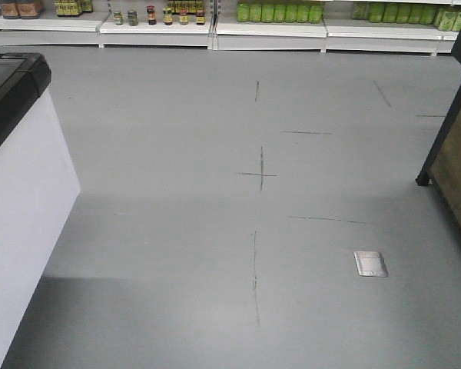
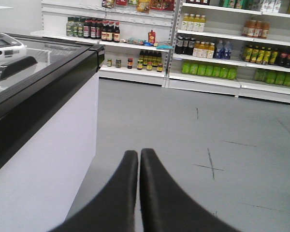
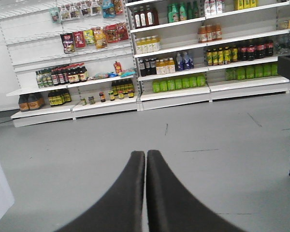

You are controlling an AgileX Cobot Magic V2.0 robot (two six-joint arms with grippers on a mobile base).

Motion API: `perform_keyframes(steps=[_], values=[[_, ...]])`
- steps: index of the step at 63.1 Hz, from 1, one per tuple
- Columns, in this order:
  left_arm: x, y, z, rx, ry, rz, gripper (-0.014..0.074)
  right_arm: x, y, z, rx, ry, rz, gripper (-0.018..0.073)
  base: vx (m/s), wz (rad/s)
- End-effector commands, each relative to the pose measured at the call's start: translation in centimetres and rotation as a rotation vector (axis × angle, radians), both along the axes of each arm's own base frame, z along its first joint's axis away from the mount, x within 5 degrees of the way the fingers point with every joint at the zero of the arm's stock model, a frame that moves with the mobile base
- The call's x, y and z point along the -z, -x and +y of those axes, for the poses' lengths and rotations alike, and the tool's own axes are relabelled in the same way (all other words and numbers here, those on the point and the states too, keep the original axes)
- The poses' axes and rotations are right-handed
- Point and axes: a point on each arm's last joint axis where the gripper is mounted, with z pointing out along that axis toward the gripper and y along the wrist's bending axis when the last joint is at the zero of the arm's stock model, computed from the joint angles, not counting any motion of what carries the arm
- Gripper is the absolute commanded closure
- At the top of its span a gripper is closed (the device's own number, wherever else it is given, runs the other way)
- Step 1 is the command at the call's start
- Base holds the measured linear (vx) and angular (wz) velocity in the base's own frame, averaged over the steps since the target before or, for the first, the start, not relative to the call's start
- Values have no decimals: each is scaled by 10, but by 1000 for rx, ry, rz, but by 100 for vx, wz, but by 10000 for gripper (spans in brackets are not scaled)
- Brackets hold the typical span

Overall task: Pick three apples into basket with both arms
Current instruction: 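Drive the base forward across the floor toward the fruit tables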

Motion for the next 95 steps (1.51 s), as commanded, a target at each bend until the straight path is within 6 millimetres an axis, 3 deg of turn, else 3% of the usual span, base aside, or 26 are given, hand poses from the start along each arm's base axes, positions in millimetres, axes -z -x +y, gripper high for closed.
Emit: perform_keyframes(steps=[1,95], values=[[-6,0,-1,8,-1,-86,603,-3,1,0,-2,14,-76,564,19,-17],[-6,0,-1,8,-1,-86,603,-3,1,0,-2,14,-76,564,21,-25]])
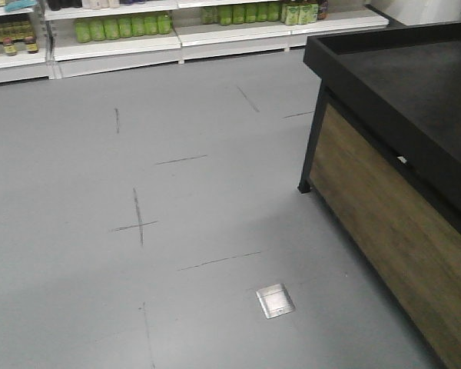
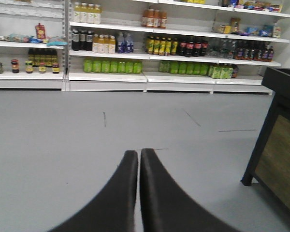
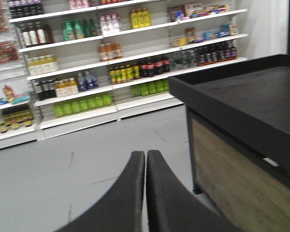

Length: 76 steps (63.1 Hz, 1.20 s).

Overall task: Pick three apples into basket with both arms
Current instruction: 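Drive the base forward across the floor toward the fruit tables, then turn the base and approach the light-blue basket on the table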

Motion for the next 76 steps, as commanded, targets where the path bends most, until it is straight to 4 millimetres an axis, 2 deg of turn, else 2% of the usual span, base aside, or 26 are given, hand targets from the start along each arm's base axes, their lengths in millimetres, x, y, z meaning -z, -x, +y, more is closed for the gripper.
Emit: perform_keyframes(steps=[1,76], values=[[-6,0,-1,8,-1,-86,603,-3,1,0,-2,14,-76,564,18,-39],[-6,0,-1,8,-1,-86,603,-3,1,0,-2,14,-76,564,14,-52]])
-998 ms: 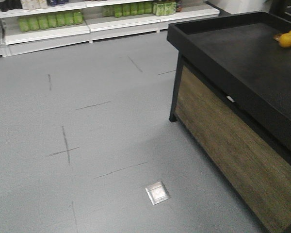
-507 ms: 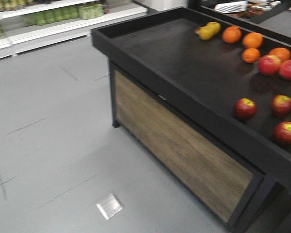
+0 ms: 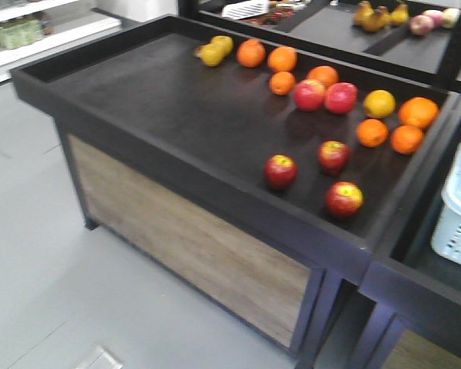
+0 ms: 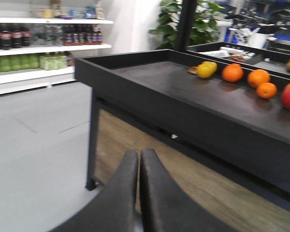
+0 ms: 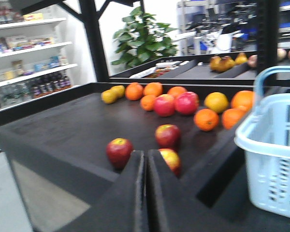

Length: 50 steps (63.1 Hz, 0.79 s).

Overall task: Pick three apples into basket with both arms
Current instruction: 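Turn the base and approach the light-blue basket on the table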

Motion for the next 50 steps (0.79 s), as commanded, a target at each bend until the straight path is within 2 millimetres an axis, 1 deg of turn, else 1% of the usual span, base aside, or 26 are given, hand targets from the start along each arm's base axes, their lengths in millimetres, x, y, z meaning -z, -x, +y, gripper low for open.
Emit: perform_keyframes(steps=[1,22,50], values=[[-6,0,-1,8,-1,-86,603,-3,1,0,-2,14,-76,564,12,-51],[-6,0,-1,8,-1,-86,603,-3,1,0,-2,14,-76,564,12,-50],[-6,0,-1,8,-1,-86,603,-3,1,0,-2,14,-76,564,10,-42]])
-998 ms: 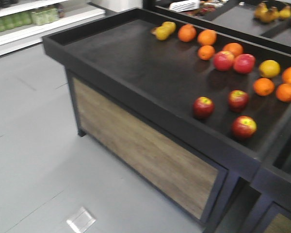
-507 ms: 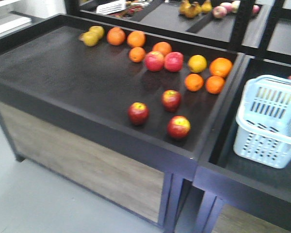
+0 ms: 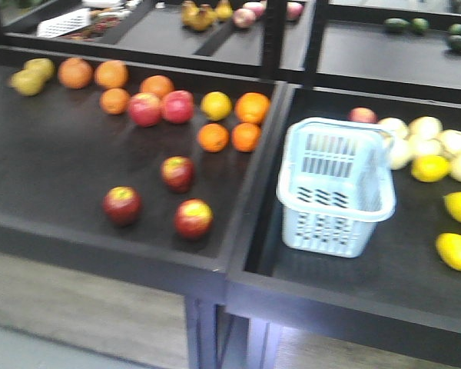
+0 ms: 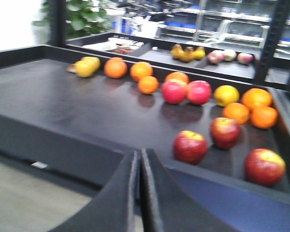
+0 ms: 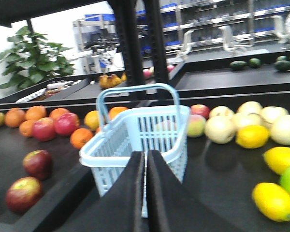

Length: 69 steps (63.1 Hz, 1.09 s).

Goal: Pick three apples into basket with both arms

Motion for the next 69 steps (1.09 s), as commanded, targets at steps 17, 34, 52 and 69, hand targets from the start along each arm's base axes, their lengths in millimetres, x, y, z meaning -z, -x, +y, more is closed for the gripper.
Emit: perform_keyframes(steps=[17,34,52,69], values=[[-6,0,-1,8,-1,-86,603,-3,1,0,-2,14,-76,564,11,-46],[-6,0,-1,8,-1,-86,603,-3,1,0,-2,14,-76,564,12,-41],[-6,0,-1,8,-1,-86,603,-3,1,0,-2,14,-76,564,13,-16],[-6,0,-1,8,-1,-86,603,-3,1,0,-2,14,-76,564,13,-5]])
